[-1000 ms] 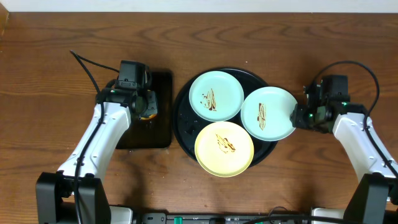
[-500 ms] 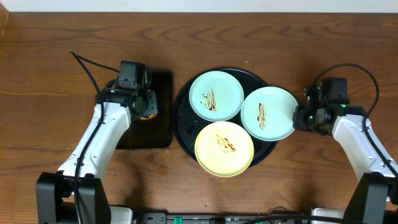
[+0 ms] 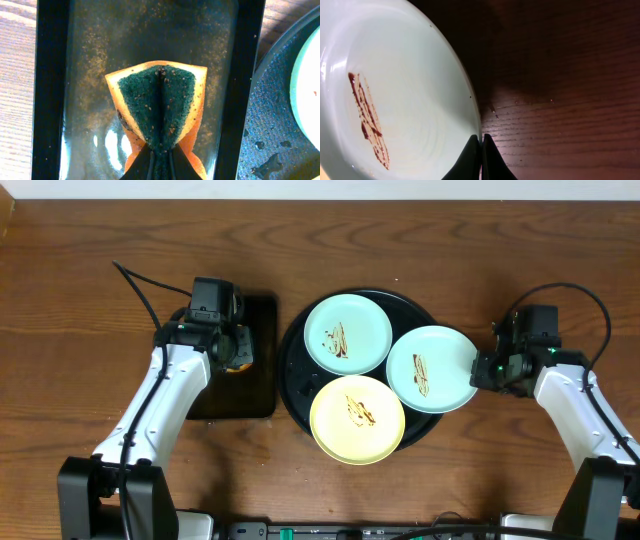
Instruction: Clean dirty plates on tray and stack at the side
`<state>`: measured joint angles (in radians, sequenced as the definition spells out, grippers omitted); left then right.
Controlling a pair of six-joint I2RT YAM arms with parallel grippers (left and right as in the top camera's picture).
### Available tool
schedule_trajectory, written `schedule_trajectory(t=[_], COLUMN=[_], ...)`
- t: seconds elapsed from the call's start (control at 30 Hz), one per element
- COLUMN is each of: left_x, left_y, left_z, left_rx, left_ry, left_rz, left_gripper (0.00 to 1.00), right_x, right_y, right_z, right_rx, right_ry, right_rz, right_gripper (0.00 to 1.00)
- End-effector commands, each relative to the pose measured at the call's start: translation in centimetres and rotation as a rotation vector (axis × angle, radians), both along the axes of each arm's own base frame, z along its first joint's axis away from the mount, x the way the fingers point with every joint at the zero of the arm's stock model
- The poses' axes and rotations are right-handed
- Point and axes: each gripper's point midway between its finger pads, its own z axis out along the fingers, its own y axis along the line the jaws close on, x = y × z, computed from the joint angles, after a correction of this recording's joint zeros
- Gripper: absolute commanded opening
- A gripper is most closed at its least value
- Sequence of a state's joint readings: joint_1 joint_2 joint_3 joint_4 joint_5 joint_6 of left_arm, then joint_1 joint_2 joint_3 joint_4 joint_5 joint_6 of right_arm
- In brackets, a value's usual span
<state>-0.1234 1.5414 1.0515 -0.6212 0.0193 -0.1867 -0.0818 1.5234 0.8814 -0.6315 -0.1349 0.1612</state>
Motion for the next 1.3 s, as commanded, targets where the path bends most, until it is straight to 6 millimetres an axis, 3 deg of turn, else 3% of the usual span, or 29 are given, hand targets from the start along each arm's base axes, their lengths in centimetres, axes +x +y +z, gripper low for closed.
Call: schedule_trajectory(t=[0.0,0.2,0.4,0.53,0.7,0.9,1.07,1.27], left_x=[0.0,0.1,0.9,1.1,2.3,1.8,0.7,-1.4], left_y=[0.0,-0.7,-5.4,-8.3,-10.2,-16.7,-21.4,-25.5], left_z=[0.3,0.3,2.3,4.6,8.0,10.3,9.8,7.0], left_rx=[0.0,-0.041,-0.234,-0.242,-0.25,-0.42,-0.469,-0.511], left_ry=[-0.006,-0.007,-0.068,-0.091,-0.164,-0.226,-0.217,-0.114], left_rz=[0.011,-0.002,-0.12,-0.198,-0.261,-0.441,-0.507,-0.54], left_gripper=[0.08,0.07,0.07,0.07,0.07,0.07,0.07,0.07], right_x=[-0.4,-0.4,-0.4,-0.4,-0.4,-0.5,-0.5,-0.5], right_y=[0.0,0.2,0.2,0.2,0.2,0.2,0.2,0.2], right_z=[-0.5,-0.4,-0.4,-0.4,-0.4,-0.5,-0.5,-0.5], right_rx=[0.011,0.019,0.02,0.019,0.02,0.021,0.02,0.02], right_ry=[0.02,0.019,0.019,0.019,0.019,0.023,0.022,0.023], right_rz=[-0.012,-0.01,-0.009,-0.009,-0.009,-0.009,-0.009,-0.009], right_gripper=[0.01,0.01,0.01,0.01,0.01,0.01,0.01,0.01])
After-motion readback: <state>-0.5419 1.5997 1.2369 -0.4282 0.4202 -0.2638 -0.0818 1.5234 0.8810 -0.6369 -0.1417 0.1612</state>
